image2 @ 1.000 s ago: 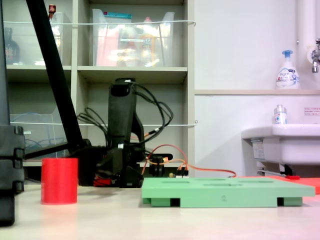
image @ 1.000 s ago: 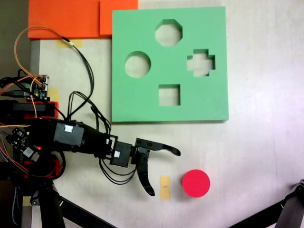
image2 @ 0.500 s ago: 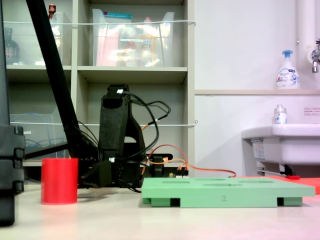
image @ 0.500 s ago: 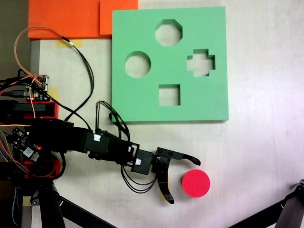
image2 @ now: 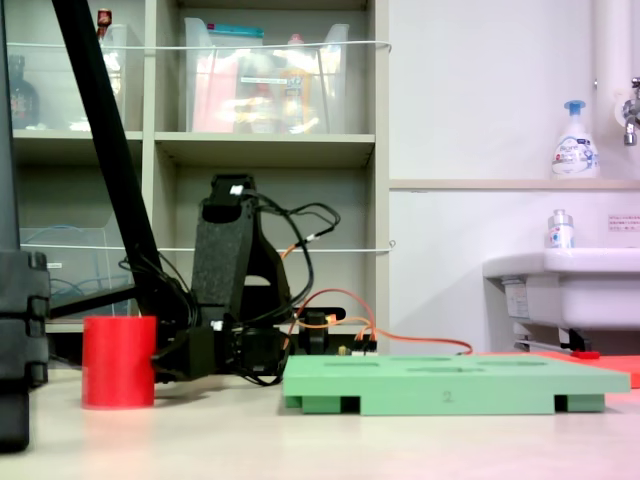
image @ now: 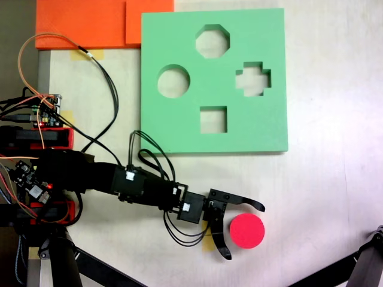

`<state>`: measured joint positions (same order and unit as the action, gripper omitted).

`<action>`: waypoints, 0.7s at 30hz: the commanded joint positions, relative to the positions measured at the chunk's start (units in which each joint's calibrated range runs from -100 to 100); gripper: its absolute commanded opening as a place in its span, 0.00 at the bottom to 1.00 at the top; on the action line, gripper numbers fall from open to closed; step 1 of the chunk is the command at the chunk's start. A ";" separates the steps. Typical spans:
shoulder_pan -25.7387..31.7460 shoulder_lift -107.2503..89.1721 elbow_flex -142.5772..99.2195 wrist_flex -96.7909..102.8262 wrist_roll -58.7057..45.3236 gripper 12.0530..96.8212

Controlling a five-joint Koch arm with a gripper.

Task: Put the cylinder block into the corresponding hole

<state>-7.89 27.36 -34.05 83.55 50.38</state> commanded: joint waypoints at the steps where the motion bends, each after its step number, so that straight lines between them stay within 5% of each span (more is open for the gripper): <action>1: 0.05 0.43 2.85 -0.21 0.34 0.83; 10: 0.15 1.97 4.84 -0.98 0.34 0.81; 21: -0.15 -0.96 1.15 0.17 0.34 0.41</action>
<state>-8.03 29.41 -33.07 82.38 50.38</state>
